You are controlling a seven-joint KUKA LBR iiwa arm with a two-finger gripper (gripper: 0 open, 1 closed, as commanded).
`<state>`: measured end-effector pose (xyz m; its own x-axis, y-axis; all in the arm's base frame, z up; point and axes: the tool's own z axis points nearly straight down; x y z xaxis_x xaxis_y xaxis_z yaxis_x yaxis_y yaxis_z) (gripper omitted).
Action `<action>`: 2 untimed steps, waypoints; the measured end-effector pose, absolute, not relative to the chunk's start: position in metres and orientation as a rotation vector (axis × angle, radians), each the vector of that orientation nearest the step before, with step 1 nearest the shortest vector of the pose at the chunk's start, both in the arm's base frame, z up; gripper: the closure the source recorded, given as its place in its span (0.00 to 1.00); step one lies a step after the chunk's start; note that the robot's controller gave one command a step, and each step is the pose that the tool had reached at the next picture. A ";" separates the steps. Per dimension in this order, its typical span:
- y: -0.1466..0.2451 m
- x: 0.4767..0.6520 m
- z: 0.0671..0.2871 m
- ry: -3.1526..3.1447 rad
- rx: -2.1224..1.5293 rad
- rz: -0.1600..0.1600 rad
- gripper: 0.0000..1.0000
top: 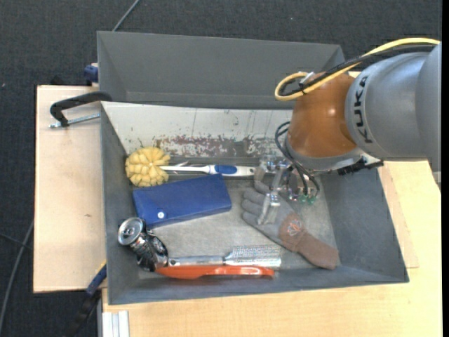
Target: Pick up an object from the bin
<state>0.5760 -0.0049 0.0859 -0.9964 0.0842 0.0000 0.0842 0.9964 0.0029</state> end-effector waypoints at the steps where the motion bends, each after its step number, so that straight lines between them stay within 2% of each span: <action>1: -0.008 0.577 0.046 3.144 0.134 0.007 0.00; 2: -0.019 0.573 0.072 3.133 0.084 0.009 0.00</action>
Offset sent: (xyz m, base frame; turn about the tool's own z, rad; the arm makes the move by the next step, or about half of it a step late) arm -0.0058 -0.0172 -0.0159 -0.0288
